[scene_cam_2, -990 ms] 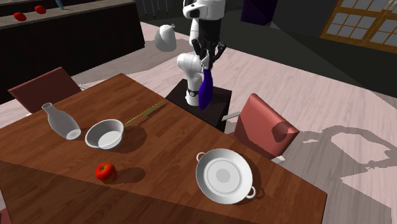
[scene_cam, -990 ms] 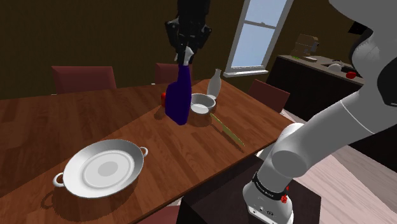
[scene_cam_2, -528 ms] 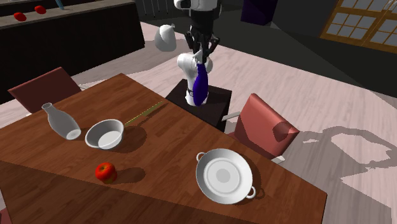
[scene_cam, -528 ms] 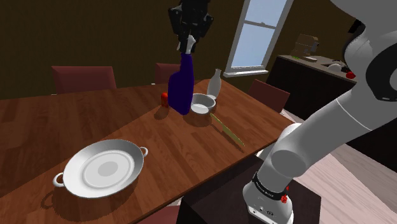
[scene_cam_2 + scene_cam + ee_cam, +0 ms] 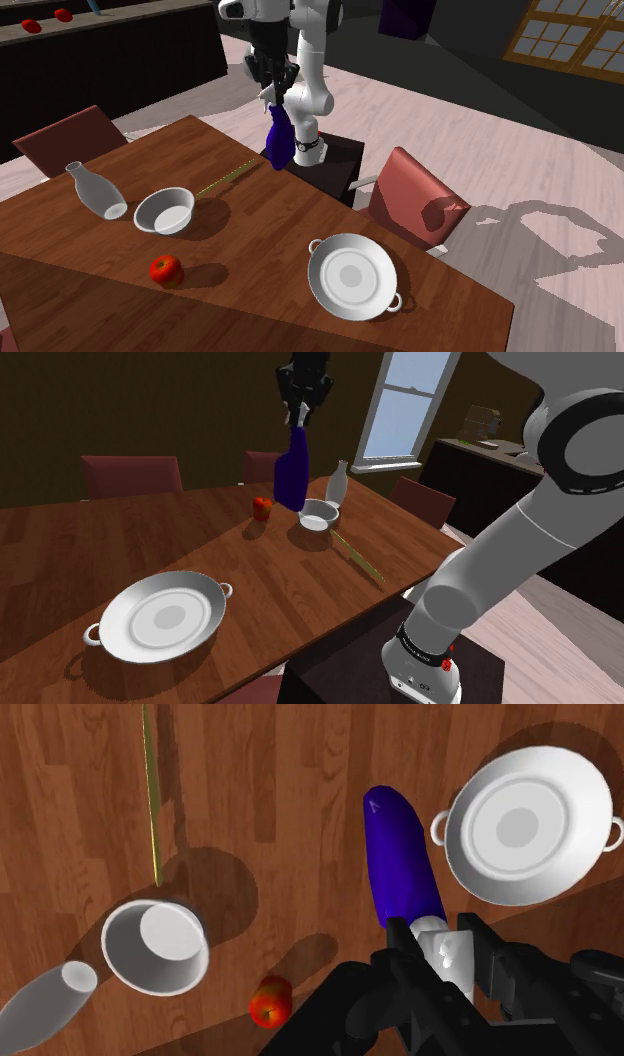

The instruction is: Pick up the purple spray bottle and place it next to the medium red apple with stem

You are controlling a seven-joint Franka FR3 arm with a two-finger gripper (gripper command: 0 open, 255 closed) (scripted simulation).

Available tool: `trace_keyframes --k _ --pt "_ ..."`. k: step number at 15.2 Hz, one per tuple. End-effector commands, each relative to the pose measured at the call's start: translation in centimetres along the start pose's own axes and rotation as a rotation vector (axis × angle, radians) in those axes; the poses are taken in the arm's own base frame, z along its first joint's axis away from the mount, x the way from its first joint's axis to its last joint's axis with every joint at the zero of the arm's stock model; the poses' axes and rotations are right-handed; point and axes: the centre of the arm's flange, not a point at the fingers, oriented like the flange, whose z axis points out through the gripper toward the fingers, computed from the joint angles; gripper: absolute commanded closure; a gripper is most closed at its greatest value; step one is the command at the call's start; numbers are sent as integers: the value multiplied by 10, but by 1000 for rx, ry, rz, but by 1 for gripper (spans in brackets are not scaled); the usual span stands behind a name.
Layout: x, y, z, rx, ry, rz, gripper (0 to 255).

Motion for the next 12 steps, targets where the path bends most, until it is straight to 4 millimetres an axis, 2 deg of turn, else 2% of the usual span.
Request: trace_keyframes --k 1,12 --pt "21 20 -2 0 1 -1 255" --pt "124 122 2 0 1 -1 255"
